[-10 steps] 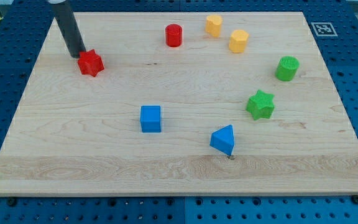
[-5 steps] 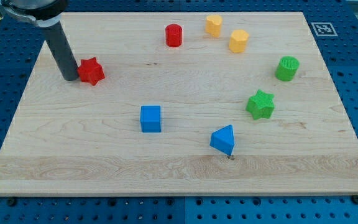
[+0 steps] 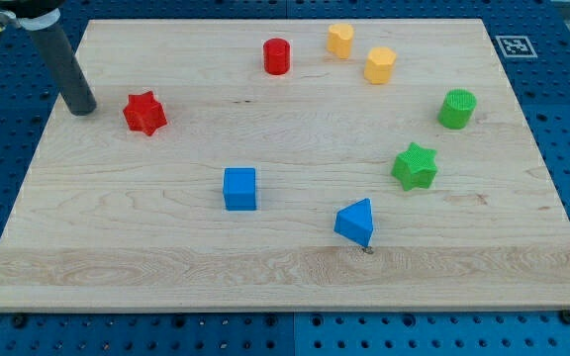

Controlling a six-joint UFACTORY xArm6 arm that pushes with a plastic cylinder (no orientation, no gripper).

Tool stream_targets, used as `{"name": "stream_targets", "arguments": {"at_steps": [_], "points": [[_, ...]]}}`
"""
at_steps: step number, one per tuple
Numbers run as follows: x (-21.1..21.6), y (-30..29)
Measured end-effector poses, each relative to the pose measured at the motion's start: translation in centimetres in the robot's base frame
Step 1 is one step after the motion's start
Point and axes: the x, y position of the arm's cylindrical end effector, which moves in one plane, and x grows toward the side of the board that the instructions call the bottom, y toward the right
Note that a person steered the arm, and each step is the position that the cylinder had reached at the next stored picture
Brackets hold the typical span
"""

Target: Move the red star diagonally left to the blue cube

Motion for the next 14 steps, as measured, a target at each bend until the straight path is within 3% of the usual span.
{"name": "stream_targets", "arguments": {"at_steps": [3,5,7,8,10,11,14], "points": [[-0.1,5.5],[2.1,10.9],[1.3,10.1],[1.1,5.8],[3.4,3.0],[5.4,3.6],[6.1,10.9]]}}
